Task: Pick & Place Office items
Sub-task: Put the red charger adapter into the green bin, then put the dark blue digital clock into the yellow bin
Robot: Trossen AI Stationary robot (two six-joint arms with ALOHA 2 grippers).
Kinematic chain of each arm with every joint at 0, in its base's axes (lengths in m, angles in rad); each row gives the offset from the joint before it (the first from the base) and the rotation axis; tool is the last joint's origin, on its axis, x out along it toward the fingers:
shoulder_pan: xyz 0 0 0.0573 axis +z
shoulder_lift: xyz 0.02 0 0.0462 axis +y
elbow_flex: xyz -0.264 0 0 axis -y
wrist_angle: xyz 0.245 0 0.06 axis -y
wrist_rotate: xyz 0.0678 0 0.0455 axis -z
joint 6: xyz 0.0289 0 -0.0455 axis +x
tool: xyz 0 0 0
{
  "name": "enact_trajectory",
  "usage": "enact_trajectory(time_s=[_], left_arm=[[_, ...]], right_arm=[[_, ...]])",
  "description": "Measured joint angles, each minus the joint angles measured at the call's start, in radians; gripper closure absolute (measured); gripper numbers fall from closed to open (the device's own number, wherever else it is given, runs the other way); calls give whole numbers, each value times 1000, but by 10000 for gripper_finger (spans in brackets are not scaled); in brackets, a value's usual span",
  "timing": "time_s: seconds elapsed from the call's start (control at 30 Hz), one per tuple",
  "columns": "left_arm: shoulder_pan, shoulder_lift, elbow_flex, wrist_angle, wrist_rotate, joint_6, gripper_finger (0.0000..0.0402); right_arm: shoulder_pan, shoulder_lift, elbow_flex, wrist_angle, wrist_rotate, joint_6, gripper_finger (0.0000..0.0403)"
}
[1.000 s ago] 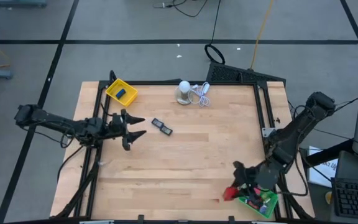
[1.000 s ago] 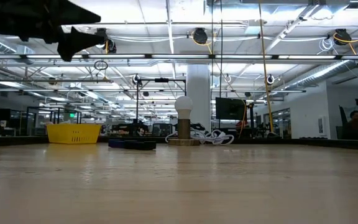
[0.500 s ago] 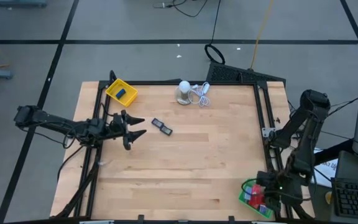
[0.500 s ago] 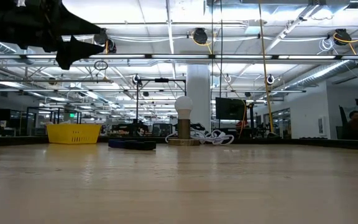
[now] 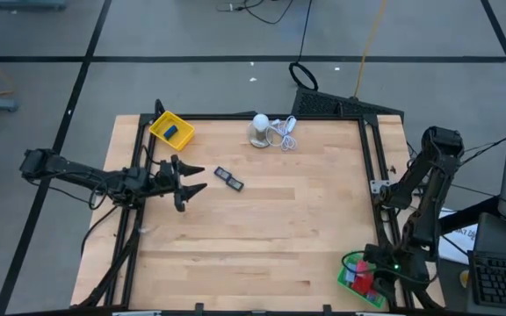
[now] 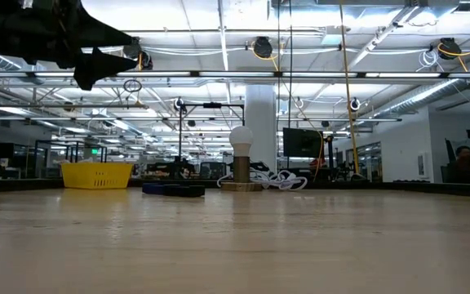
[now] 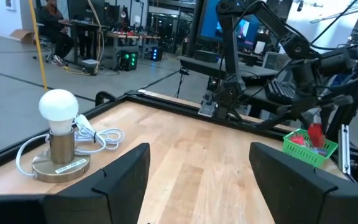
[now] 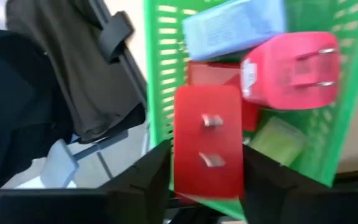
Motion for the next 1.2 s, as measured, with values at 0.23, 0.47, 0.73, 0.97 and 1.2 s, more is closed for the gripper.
enact_trajectory(time_s=[0.23, 0.47, 0.73, 0.97, 1.2], left_arm=[[0, 0, 0, 0, 0, 3, 128], [0, 0, 0, 0, 0, 3, 128], [0, 0, 0, -1, 0, -42, 128], [0, 0, 0, -1, 1, -56, 128], [0, 1, 0, -1, 2, -72, 128]], right_arm=[[0, -7, -14, 4, 1, 4, 179], [0, -91, -15, 19, 38, 36, 161], [-53, -238, -15, 16, 425, -502, 172], [-214, -291, -14, 46, 931, -1153, 176], [-479, -292, -14, 155, 1252, -1366, 176]])
